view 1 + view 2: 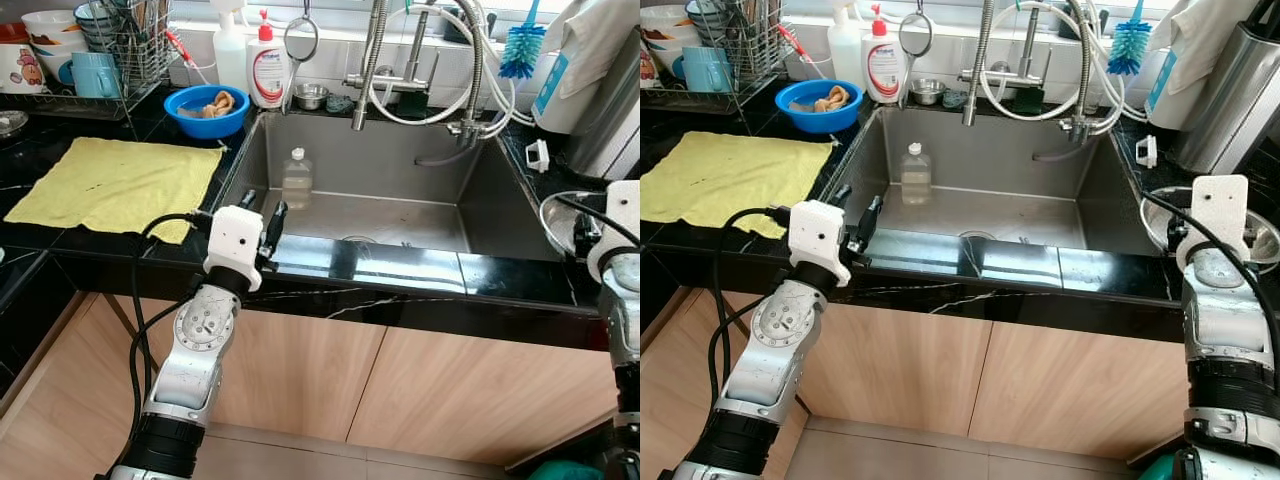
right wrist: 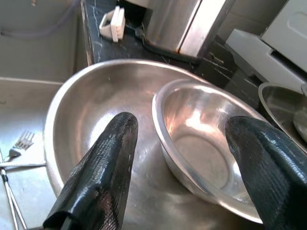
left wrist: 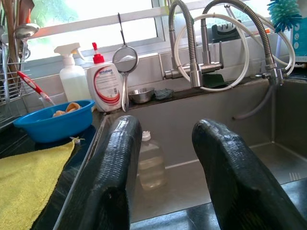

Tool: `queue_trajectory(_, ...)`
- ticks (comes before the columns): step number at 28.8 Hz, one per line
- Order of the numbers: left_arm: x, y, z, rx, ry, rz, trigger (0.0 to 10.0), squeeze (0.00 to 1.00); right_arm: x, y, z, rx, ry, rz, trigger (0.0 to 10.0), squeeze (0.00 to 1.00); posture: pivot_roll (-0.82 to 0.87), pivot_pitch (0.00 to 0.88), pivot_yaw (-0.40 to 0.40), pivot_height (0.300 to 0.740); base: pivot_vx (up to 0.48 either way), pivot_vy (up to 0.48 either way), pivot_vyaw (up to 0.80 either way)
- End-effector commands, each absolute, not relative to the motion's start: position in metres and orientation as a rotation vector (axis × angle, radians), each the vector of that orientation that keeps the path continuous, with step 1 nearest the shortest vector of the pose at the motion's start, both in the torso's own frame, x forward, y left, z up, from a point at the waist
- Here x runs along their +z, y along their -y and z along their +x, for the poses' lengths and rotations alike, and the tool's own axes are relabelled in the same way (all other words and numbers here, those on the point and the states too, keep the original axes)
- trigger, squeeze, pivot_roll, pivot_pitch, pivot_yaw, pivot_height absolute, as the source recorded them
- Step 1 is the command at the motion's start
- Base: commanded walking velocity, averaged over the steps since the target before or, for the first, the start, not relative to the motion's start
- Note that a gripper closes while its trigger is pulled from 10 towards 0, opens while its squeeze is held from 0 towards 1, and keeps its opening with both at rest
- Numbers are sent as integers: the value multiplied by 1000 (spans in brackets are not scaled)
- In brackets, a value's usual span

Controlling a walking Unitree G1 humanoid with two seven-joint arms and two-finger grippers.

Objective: Kitchen organization

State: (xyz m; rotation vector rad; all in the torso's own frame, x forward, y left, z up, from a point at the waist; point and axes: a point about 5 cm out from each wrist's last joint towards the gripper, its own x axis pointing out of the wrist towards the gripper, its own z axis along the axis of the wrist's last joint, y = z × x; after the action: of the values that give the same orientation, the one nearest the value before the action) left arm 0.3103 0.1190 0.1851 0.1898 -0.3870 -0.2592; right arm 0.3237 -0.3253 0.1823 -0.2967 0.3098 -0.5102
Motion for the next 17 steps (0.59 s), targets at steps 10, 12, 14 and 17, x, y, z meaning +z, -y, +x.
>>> queue_trajectory(10,188,-117,310,-276,390,199,10000,0,183,333,326,-516,-340,-284,10000,0,47,0,-30,740,0,0,0)
queue_trajectory(12,188,-117,310,-277,391,200,10000,0,183,334,326,-520,-341,-278,10000,0,47,0,-30,740,0,0,0)
queue_trajectory(14,188,-117,310,-277,392,201,10000,0,183,335,327,-522,-344,-277,10000,0,49,0,-28,740,0,0,0)
queue_trajectory(17,188,-118,310,-278,393,203,10000,0,182,335,327,-522,-345,-277,10000,0,50,0,-27,740,0,0,0)
